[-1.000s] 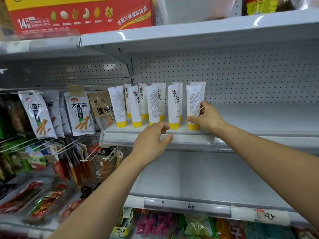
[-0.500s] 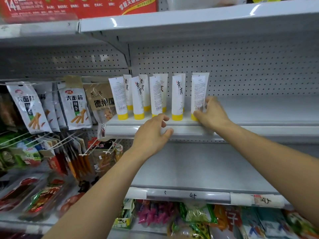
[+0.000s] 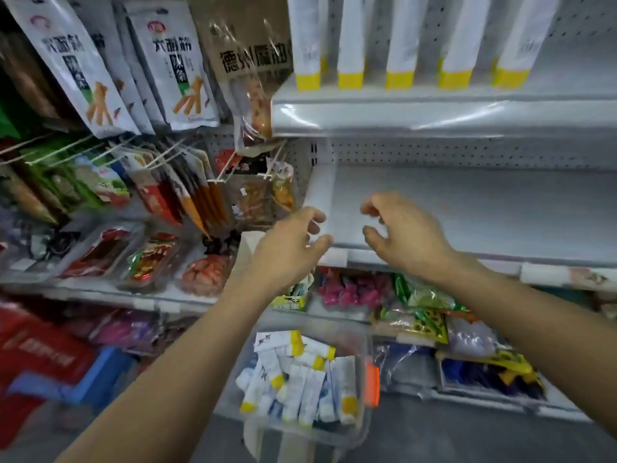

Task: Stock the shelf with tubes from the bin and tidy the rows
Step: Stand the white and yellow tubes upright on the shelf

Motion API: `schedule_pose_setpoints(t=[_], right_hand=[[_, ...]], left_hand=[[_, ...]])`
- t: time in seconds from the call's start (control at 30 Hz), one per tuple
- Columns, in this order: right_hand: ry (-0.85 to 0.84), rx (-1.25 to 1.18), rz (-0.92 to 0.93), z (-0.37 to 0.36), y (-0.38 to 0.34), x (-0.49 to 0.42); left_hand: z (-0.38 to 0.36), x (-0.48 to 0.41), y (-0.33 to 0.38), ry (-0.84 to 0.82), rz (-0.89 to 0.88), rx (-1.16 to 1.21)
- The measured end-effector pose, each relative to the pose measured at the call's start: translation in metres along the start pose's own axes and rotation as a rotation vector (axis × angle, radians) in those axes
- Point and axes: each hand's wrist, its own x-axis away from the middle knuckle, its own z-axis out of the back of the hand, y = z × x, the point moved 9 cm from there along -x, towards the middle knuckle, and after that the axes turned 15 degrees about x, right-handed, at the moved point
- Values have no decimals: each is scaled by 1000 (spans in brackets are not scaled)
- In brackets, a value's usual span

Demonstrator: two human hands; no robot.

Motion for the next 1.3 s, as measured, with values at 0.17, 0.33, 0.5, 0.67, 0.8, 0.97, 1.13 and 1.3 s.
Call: schedule_pose_setpoints(t=[0.17,0.33,0.5,0.67,0.8,0.97,1.13,1.3], right_hand=[[-392,-43,84,-149,-42,30],[-763,-71,114,-311,-71,80],[-828,0,173,-420,-100,81],[-635,150,368,-497,-144,62],[-512,533,504,-533,-169,59],[-540,580,503,-553,-179,60],[-812,145,165,-525,-155,57],[-1015,-113,-124,-472,-113,82]], left_hand=[[-36,51,-163,-75,367,113],[-109,124,-313,-113,785,258],[-184,158,-407,-156,1050,286],[-235,147,-463,-89,1083,194],[-257,134,-486,-7,1120,80],[-268,127,-498,0,1189,138],[-249,146,-491,23,1372,340],[-214,163,-439,83,1361,739]])
